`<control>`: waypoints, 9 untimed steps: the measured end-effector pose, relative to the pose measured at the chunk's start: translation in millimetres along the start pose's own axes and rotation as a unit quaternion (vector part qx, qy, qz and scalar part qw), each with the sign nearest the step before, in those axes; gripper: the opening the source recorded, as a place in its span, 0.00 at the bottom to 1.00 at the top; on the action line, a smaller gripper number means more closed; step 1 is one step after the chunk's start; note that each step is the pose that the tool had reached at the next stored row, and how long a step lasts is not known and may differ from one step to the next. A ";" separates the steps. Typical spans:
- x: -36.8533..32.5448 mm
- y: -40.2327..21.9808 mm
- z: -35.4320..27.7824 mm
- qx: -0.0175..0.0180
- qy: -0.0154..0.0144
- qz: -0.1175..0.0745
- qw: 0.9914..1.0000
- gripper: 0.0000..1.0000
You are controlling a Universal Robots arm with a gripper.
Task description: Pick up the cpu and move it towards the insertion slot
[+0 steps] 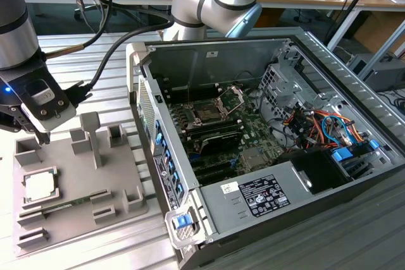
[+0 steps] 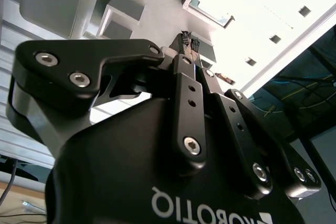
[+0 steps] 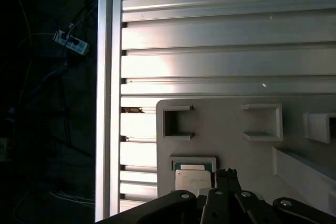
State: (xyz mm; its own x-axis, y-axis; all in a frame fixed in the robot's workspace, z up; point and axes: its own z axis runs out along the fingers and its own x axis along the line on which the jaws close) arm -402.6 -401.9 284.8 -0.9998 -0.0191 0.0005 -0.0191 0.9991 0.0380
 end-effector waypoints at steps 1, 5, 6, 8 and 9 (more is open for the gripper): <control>0.0 0.0 0.3 0.000 0.000 0.000 1.000 0.11; 0.0 0.0 1.0 0.000 0.000 0.000 1.000 0.11; 0.0 0.0 1.2 0.000 0.000 0.000 1.000 0.11; 0.0 -0.1 1.8 0.000 0.000 0.000 1.000 0.11; 0.0 -0.1 2.0 0.000 0.000 0.000 1.000 0.11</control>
State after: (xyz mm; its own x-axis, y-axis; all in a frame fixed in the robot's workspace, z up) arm -402.6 -401.9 282.8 -0.9998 -0.0191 0.0005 -0.0191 0.9991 0.0380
